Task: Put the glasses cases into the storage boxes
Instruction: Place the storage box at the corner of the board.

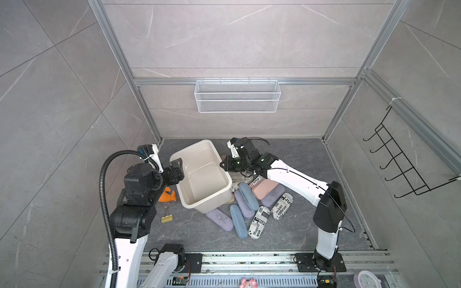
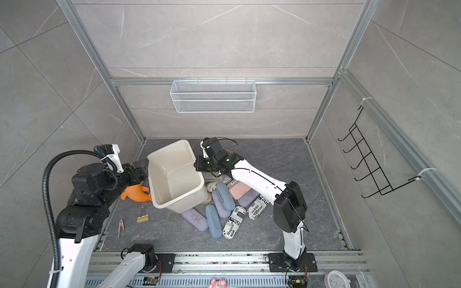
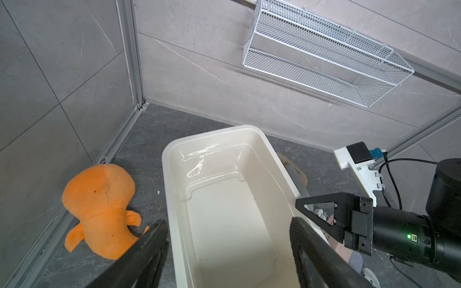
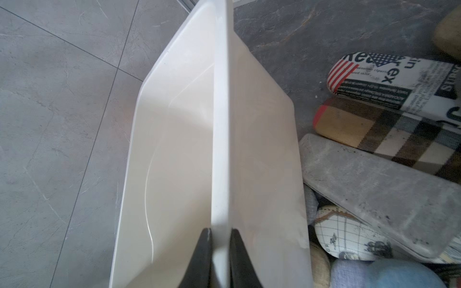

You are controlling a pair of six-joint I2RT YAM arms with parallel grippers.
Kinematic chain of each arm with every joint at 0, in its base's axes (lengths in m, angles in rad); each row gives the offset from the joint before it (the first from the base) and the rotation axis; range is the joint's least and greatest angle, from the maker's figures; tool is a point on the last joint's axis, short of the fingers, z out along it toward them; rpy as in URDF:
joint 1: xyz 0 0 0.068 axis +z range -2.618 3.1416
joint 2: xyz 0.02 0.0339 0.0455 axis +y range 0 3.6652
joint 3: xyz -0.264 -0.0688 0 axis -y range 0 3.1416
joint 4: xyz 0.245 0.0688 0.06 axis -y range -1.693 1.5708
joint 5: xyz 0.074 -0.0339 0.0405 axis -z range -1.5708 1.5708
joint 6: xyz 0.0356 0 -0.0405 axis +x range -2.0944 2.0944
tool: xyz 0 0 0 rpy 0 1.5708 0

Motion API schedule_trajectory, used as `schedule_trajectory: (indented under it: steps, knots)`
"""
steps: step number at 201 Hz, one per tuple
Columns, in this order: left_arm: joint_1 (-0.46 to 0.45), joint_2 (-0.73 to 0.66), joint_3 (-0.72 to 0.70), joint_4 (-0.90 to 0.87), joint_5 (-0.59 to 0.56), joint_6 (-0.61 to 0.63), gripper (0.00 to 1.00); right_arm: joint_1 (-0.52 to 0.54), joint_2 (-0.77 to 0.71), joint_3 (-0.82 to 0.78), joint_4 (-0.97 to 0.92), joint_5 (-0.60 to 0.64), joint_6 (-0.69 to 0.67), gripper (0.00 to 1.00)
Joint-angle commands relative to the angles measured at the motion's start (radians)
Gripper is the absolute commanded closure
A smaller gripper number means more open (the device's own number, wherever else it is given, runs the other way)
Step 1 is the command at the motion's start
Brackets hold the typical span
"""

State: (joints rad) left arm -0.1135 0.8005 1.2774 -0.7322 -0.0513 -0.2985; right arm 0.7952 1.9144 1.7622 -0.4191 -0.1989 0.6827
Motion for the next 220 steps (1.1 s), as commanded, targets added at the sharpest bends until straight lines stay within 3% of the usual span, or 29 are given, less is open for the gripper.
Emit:
schedule_trajectory:
  steps: [1,164,220]
  knots:
    - [-0.004,0.006,0.004,0.034,0.002,0.024,0.21,-0.007,-0.03,0.053,-0.035,0.033,-0.043,1.0]
    - [-0.004,-0.064,-0.305,0.179,0.099,-0.167,0.22,-0.038,0.001,0.392,-0.27,0.067,-0.111,1.0]
    - [-0.004,-0.045,-0.348,0.214,0.147,-0.173,0.23,-0.11,-0.088,0.279,-0.24,0.113,-0.094,1.0]
